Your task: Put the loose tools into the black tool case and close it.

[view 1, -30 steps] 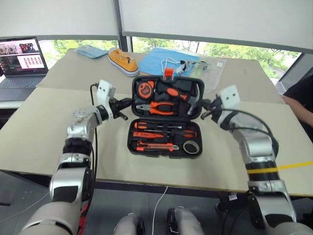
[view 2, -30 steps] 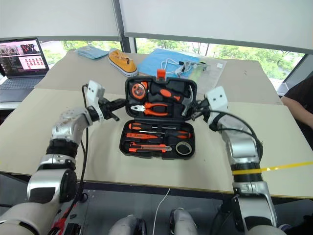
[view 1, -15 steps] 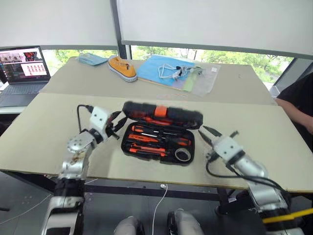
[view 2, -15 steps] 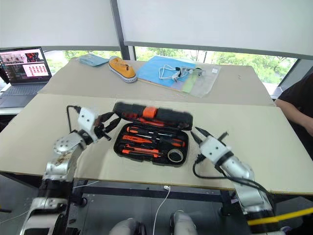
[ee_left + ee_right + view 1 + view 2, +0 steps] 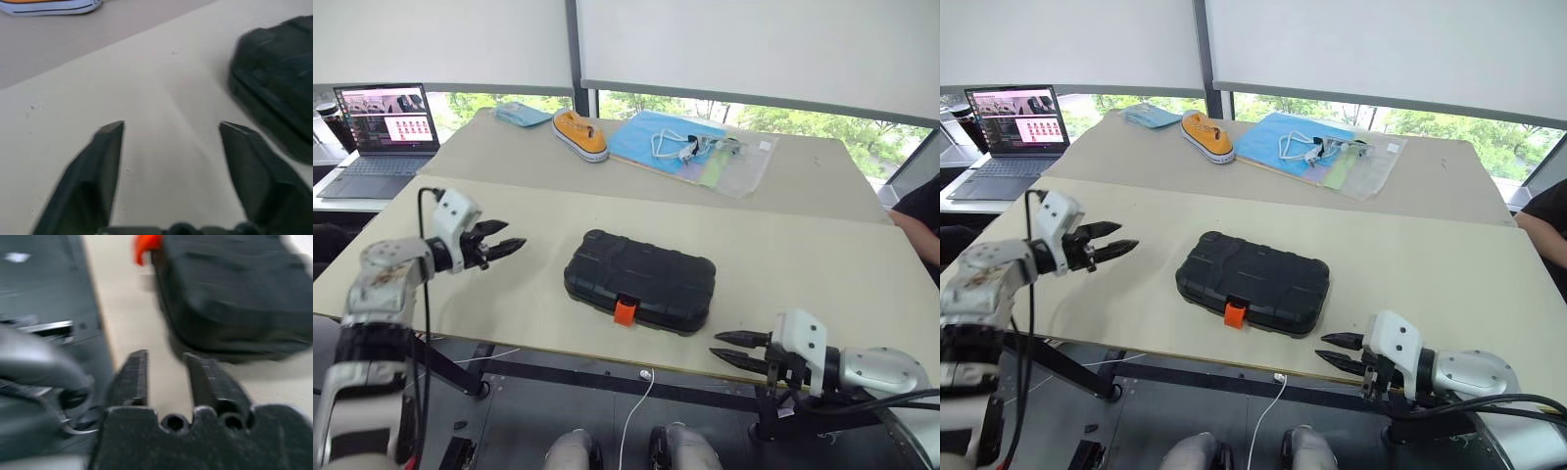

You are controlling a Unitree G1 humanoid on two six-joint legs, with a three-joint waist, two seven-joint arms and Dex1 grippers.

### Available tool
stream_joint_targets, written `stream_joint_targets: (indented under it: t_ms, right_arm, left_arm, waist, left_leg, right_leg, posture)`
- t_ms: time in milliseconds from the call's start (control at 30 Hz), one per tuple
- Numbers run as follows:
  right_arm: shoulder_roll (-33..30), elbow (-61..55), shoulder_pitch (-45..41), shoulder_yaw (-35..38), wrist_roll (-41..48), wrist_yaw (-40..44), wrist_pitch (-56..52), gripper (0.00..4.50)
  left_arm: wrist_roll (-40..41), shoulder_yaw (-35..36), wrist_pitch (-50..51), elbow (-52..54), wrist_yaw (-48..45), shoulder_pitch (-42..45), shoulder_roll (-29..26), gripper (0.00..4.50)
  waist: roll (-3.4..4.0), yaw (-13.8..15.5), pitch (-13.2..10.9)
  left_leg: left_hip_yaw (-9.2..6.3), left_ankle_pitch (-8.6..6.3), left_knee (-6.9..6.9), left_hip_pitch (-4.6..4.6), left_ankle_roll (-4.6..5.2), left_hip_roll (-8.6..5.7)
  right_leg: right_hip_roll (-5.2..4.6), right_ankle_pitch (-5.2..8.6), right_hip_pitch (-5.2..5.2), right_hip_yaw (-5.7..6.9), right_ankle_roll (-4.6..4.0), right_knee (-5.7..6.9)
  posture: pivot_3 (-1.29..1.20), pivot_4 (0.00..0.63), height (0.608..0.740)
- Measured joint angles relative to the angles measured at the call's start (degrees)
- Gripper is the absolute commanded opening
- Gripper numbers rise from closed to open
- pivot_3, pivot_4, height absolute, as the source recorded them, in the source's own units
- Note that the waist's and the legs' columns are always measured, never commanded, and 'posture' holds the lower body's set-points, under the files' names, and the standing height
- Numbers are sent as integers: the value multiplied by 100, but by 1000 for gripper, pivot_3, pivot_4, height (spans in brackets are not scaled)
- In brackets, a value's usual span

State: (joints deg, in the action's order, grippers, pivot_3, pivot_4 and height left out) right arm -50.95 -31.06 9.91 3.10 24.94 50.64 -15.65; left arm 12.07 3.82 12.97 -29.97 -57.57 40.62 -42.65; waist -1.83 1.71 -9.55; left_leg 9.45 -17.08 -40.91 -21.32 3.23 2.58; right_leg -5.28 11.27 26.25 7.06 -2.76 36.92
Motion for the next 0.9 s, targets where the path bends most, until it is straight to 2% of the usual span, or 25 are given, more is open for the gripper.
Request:
stream_joint_targets:
  t_ms: [33, 133, 200, 300, 500, 600, 733, 900]
  right_arm:
    - [-6, -2, -105, -133, -13, 46, -52, 17]
    - [-9, -1, -454, -571, -193, 199, -153, 0]
    - [-6, 16, -659, -780, -338, 278, -158, 0]
    - [46, 153, -882, -1036, -515, 342, -170, 0]
    - [308, 422, -1368, -1303, -875, 181, -316, 0]
    - [376, 768, -1618, -1314, -1072, 94, -355, 0]
    - [314, 1606, -1915, -1046, -1483, -262, -355, 0]
    - [367, 2101, -2019, -785, -1637, -438, -247, 0]
  left_arm:
    - [-174, -175, -233, -356, -26, 356, 140, 1679]
    - [-748, -756, -1219, -1741, -179, 1529, 805, 585]
    - [-1013, -981, -1709, -2471, -197, 1998, 1133, 55]
    - [-1366, -1183, -2225, -3308, -91, 2389, 1474, 55]
    - [-1949, -1531, -2860, -4017, -10, 2648, 1814, 55]
    - [-1991, -1556, -3041, -4058, -649, 2674, 1700, 55]
    - [-1866, -1528, -3035, -3919, -2021, 2563, 1566, 55]
    - [-1619, -1453, -2962, -3308, -2844, 2161, 1402, 55]
  waist:
    - [-1, 12, 1]
    - [-3, 37, 2]
    - [-3, 15, 2]
    - [-7, -94, 0]
    - [-13, -109, -4]
    - [-13, -114, -4]
    - [-10, -106, -3]
    - [-8, -121, -3]
  left_leg:
    - [0, 1, -4, -11, 0, -9]
    - [2, -6, -23, -48, 15, -32]
    - [9, -20, -42, -59, 37, -41]
    - [10, -31, -41, -68, 56, -66]
    - [7, -35, -54, -74, 62, -69]
    - [3, -36, -73, -78, 62, -63]
    - [4, -40, -91, -80, 70, -66]
    - [-1, -41, -97, -94, 74, -67]
  right_leg:
    - [12, 1, 5, 5, -3, -2]
    - [13, -2, 15, 5, 0, -16]
    - [10, -5, 19, 16, 3, -15]
    - [-12, -6, 20, 16, 23, -22]
    - [-28, 12, 19, 15, 72, -22]
    - [-33, 12, 18, 14, 73, -13]
    - [-72, 7, 18, 14, 82, 7]
    - [-88, 5, 25, 15, 80, 9]
  posture:
    - [0, 150, 718]
    - [0, 150, 718]
    - [0, 150, 718]
    - [0, 150, 718]
    - [0, 150, 718]
    - [0, 150, 718]
    - [0, 150, 718]
    - [0, 150, 718]
